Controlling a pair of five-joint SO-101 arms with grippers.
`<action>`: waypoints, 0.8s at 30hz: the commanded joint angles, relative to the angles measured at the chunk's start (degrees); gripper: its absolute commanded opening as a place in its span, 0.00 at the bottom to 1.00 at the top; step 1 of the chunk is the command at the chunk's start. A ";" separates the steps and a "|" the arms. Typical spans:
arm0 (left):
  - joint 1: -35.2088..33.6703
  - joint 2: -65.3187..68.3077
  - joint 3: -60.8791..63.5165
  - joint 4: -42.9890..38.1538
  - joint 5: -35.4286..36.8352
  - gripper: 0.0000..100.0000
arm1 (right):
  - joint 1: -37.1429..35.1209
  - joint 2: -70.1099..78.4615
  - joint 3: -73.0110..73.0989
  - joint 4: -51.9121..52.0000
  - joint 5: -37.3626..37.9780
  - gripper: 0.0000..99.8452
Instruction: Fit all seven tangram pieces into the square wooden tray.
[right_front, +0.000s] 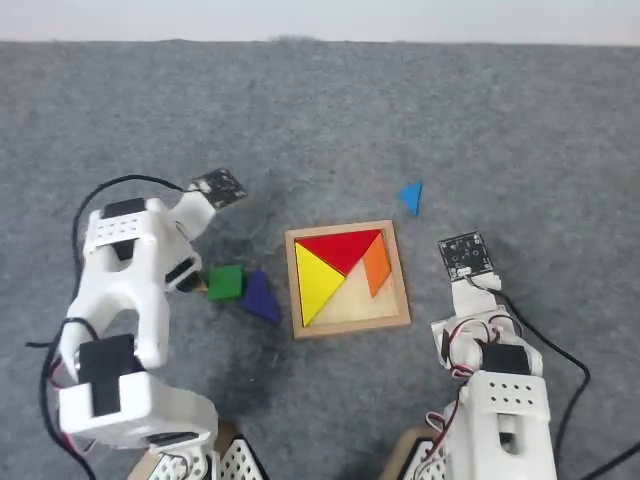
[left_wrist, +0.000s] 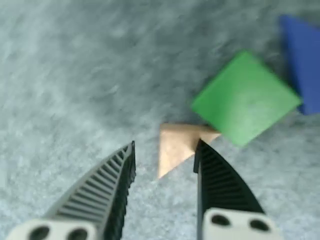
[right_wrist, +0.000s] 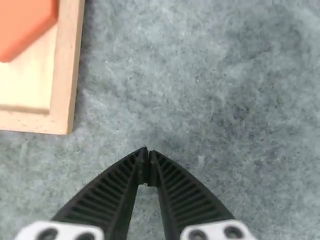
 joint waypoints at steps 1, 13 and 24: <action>3.96 2.81 1.19 2.02 -1.32 0.19 | -0.22 -1.36 -0.35 -0.04 0.88 0.01; 2.11 2.81 1.45 2.29 2.11 0.14 | -0.22 -1.36 -0.35 -0.04 0.88 0.01; 4.13 -0.70 -2.24 11.52 7.65 0.02 | -0.22 -1.36 -0.35 -0.04 0.88 0.01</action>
